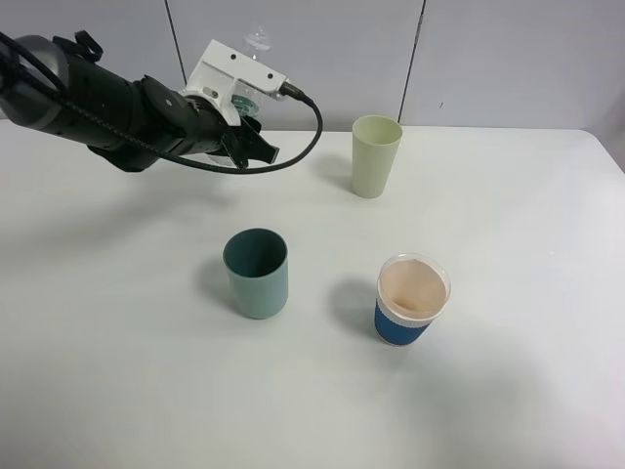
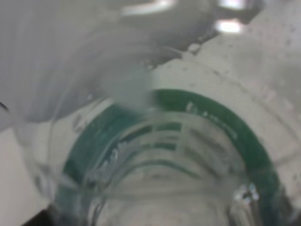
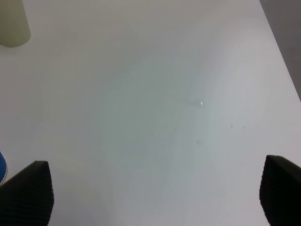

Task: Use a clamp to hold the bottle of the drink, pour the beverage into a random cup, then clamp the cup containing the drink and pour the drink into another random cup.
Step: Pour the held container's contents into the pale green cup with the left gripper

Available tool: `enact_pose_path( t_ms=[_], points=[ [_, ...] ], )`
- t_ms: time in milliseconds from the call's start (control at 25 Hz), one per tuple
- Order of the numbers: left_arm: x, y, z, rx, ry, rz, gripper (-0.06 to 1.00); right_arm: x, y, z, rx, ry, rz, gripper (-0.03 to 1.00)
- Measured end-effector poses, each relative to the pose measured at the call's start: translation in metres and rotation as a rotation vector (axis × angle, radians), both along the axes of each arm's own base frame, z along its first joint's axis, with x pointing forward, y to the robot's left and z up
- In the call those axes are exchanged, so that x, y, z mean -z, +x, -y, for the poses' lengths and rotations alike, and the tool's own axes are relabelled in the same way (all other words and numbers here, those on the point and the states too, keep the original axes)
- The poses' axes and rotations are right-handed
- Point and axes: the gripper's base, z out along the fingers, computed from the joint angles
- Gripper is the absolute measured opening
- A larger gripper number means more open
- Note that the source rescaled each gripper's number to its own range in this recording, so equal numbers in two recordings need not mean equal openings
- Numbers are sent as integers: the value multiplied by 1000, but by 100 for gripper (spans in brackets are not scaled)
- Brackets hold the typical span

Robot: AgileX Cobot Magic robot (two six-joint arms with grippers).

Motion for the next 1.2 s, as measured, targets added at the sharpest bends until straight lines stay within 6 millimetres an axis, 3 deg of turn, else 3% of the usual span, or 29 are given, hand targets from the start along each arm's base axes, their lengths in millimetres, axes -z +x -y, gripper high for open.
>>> enact_pose_path(
  t_ms=[480, 840, 1200],
  points=[
    [-31, 10, 21, -6, 254, 87, 3, 0, 0, 0, 0, 0, 0, 67],
    [-17, 20, 38, 12, 495, 59, 3, 0, 0, 0, 0, 0, 0, 67],
    [-15, 29, 71, 69, 708, 76, 3, 0, 0, 0, 0, 0, 0, 67]
  ],
)
